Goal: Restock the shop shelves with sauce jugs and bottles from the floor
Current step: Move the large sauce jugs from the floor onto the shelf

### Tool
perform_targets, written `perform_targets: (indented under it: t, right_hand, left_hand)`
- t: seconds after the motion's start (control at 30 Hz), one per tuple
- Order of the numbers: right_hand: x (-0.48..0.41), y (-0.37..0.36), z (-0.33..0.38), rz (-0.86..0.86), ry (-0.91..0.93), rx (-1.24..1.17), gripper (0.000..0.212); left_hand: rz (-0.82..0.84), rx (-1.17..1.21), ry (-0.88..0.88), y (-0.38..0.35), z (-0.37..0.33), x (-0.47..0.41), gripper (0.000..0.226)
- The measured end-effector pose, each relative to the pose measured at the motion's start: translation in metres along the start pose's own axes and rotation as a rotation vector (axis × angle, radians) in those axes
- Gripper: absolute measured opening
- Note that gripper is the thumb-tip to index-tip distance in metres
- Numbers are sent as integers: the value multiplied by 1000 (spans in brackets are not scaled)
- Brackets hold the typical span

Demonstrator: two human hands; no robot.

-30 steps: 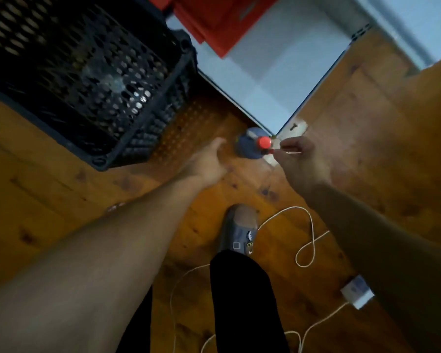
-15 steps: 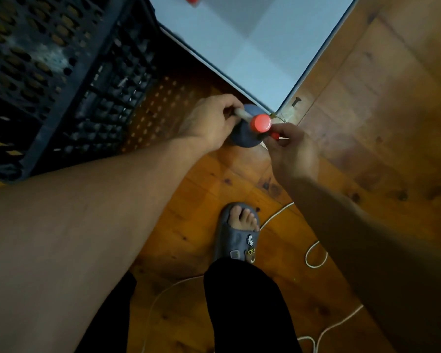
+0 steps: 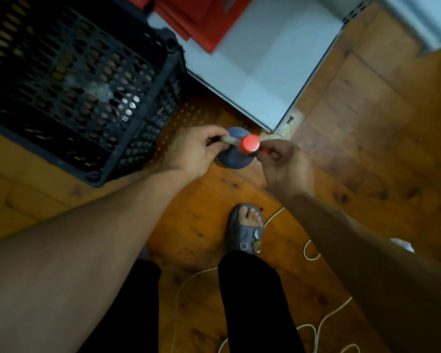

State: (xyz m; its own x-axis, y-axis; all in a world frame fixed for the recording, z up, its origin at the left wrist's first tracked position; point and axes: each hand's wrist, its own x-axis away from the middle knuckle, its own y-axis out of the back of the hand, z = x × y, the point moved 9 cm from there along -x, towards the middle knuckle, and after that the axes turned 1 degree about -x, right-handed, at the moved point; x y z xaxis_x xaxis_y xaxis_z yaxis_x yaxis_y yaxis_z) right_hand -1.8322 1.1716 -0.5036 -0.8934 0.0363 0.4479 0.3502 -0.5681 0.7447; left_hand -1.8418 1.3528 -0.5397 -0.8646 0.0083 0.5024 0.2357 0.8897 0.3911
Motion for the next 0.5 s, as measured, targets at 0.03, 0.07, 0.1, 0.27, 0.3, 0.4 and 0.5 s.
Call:
perform_targets:
  t: [0.03,0.07,0.1,0.27,0.3,0.4,0.5]
  right_hand:
    - [8,8,14,7,7,1,20]
    - [15,17,29,15,8,2,20]
    - [23,26,44,25,11,2,20]
    - [66,84,138,16,87,-44,20]
    - [74,97,159,7,105,-47,20]
    - [100,135,219,-40,172,-98,21]
    - [128,178,277,-77,197,-143,20]
  left_hand:
    - [-6,10,-1,14,-8,11,17]
    - [-9,13,-1,29,-18,21,17]
    - [-10,8,3,45,-28,30,18]
    - [-61,24,-19,133,-96,81,21]
    - [-77,32,-28,151,-109,92,22]
    - [-141,99,-51,207,-149,122,22]
    - [-212,142,-108,263,-194,151,20]
